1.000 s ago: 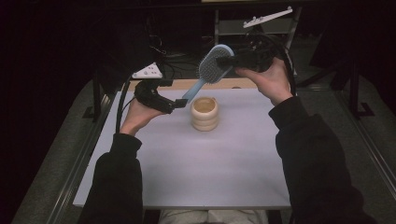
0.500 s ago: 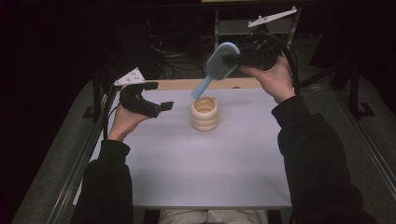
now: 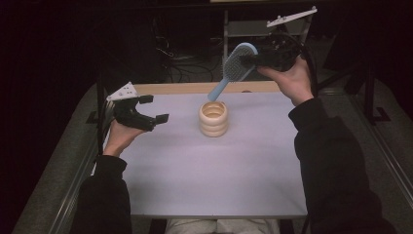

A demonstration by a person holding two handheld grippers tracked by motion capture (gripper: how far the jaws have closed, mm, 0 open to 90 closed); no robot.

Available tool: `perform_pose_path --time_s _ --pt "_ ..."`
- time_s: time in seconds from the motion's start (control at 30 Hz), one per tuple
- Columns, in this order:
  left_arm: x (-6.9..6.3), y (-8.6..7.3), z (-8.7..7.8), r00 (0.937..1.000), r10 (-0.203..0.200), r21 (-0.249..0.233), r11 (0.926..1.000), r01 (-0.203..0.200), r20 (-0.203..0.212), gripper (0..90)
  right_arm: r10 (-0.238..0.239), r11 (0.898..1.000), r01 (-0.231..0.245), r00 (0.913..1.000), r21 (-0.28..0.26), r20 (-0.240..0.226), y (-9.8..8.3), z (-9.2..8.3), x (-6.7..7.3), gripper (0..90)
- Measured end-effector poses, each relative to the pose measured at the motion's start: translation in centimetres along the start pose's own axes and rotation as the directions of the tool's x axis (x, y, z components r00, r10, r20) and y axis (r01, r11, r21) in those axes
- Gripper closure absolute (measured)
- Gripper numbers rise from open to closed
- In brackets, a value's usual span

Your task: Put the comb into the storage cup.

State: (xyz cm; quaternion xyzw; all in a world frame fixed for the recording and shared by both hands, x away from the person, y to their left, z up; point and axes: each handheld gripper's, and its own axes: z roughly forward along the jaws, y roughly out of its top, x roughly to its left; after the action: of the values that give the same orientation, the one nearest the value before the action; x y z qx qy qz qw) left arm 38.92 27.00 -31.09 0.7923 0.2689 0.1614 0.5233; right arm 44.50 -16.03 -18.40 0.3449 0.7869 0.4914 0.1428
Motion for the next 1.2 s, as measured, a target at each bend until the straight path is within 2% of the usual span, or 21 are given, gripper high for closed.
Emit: perform_pose_path --time_s 0.17,0.3,0.4,0.63,0.9,1.07,1.2 --pt "0.4 -1.8 -1.5 0.9995 -0.026 -0.011 0.9996 0.026 -0.018 0.0 0.003 1.000 -0.003 0.9999 0.011 0.014 -0.4 0.2 -0.5 57.1" --pt "0.8 -3.2 -2.2 0.9981 -0.049 -0.013 0.9987 0.048 -0.037 0.0 0.016 1.000 -0.017 0.9997 0.018 0.018 -1.1 1.0 -1.0 57.0" --pt "1.0 -4.1 -2.4 0.9966 -0.072 -0.030 0.9970 0.070 -0.040 0.0 0.022 0.999 -0.022 0.9997 0.033 0.010 -1.6 1.8 -1.2 57.0" --pt "1.0 -6.2 -2.5 0.9948 -0.088 -0.050 0.9951 0.086 -0.050 0.0 0.023 0.998 -0.023 0.9997 0.060 0.002 -2.5 3.6 -1.3 57.0" --pt "0.9 -7.4 -3.2 0.9919 -0.100 -0.068 0.9932 0.095 -0.078 0.0 0.015 0.997 -0.014 0.9999 0.079 -0.008 -2.9 4.5 -1.1 56.9" --pt "0.8 -8.1 -3.9 0.9895 -0.110 -0.112 0.9887 0.099 -0.094 0.2 0.017 0.996 -0.016 0.9998 0.088 -0.011 -3.2 4.8 -1.1 57.0" --pt "0.8 -8.7 -4.4 0.9863 -0.116 -0.125 0.9870 0.101 -0.117 0.2 0.018 0.996 -0.017 0.9998 0.093 -0.010 -3.5 5.0 -1.3 57.0"
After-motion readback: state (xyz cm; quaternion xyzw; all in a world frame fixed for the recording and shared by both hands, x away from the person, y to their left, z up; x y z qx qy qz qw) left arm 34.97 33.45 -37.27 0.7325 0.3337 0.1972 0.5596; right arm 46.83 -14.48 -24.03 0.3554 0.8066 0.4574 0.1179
